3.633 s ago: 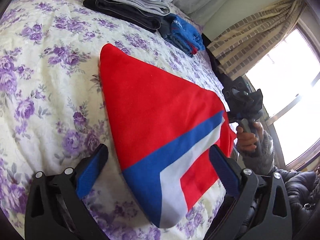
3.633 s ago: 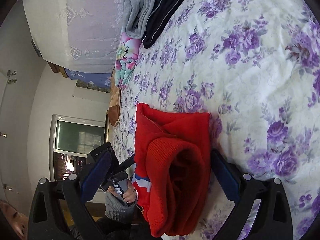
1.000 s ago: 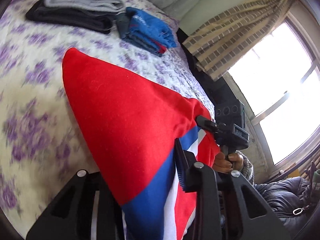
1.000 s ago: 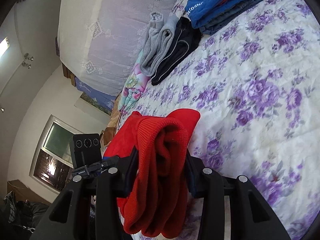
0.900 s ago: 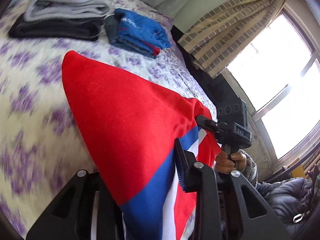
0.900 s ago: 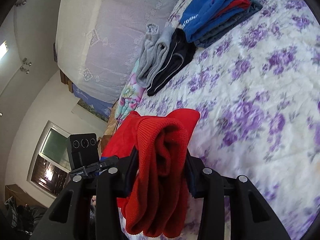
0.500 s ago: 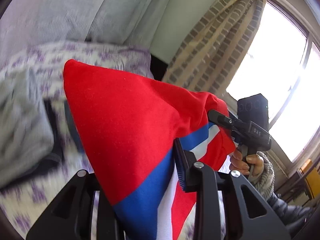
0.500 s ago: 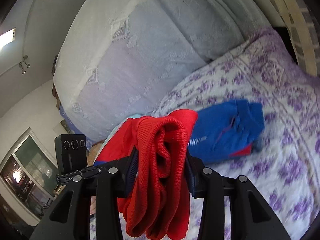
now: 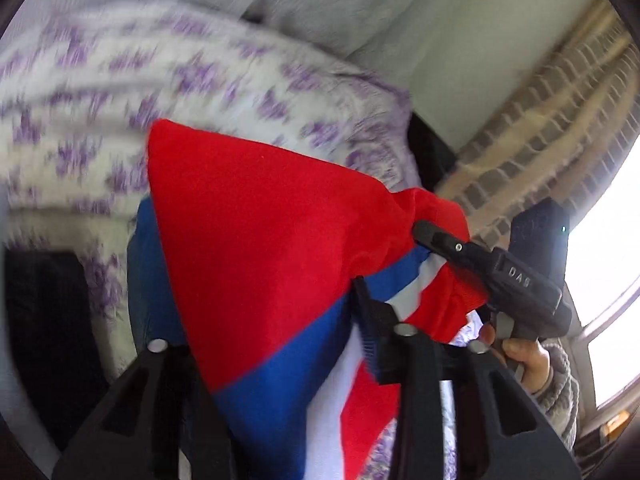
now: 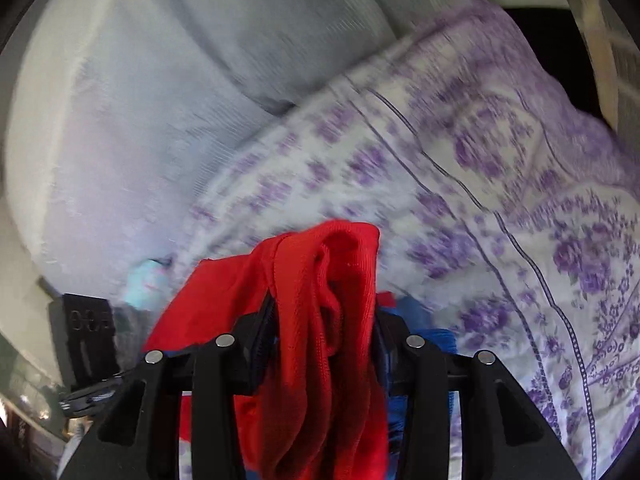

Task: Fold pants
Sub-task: 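Carry the folded pants with both tools onto the blue clothes stack, then open both tools and release the pants on the stack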

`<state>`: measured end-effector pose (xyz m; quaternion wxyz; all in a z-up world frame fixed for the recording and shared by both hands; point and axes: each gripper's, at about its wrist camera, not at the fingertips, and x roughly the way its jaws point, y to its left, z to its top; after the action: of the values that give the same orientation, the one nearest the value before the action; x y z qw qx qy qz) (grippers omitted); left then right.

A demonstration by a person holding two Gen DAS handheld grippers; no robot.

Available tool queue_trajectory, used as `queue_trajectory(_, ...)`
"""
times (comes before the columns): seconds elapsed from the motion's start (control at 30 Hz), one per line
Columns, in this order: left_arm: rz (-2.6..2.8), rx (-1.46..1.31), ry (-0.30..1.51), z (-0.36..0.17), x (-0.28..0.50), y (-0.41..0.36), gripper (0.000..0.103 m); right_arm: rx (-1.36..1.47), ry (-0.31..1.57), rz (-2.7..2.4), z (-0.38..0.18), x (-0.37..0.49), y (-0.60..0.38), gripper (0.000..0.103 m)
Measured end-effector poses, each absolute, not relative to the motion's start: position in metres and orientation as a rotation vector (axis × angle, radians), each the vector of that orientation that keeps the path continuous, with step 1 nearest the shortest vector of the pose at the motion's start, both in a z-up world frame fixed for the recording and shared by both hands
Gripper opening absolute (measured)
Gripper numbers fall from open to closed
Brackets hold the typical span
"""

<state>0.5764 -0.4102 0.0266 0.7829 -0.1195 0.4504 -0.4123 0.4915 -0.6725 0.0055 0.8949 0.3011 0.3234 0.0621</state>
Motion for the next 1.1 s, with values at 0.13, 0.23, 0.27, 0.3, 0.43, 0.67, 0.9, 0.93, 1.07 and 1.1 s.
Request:
queue_trajectory(0.13, -0.920, -0.321, 0.939, 0.012, 0.581, -0.404, 0.042, 0.694, 0.641, 0.150, -0.015, 0.494, -0.678, 0.048)
queue_trajectory(0.23, -0.891, -0.303, 0.923, 0.014, 0.574, -0.403, 0.043, 0.676, 0.651, 0.098, -0.014, 0.493, -0.676, 0.075)
queue_trajectory(0.27, -0.880, -0.299, 0.917, 0.018, 0.570, -0.403, 0.047, 0.682, 0.648, 0.074, -0.013, 0.490, -0.678, 0.084)
queue_trajectory(0.3, -0.870, -0.283, 0.909, 0.022, 0.564, -0.403, 0.054, 0.691, 0.635, 0.072, -0.011, 0.488, -0.680, 0.084)
queue_trajectory(0.43, -0.813, -0.177, 0.831, 0.049, 0.536, -0.397, 0.072, 0.667, 0.531, 0.052, 0.012, 0.464, -0.683, 0.084)
queue_trajectory(0.67, -0.729, -0.177, 0.797, 0.076, 0.518, -0.375, 0.072, 0.281, 0.475, -0.055, 0.058, 0.414, -0.640, 0.084)
queue_trajectory(0.9, -0.626, -0.040, 0.890, 0.029, 0.507, -0.378, 0.074, 0.200, 0.704, -0.077, -0.002, 0.422, -0.623, 0.085)
queue_trajectory(0.93, -0.625, -0.031, 0.900, 0.020, 0.507, -0.380, 0.074, 0.240, 0.724, -0.060, -0.011, 0.423, -0.624, 0.087)
queue_trajectory(1.07, -0.603, -0.012, 0.857, 0.023, 0.502, -0.380, 0.075, 0.275, 0.701, -0.060, -0.012, 0.420, -0.627, 0.091)
queue_trajectory(1.1, -0.606, -0.032, 0.863, 0.026, 0.501, -0.377, 0.073, 0.261, 0.685, -0.062, -0.006, 0.416, -0.626, 0.091)
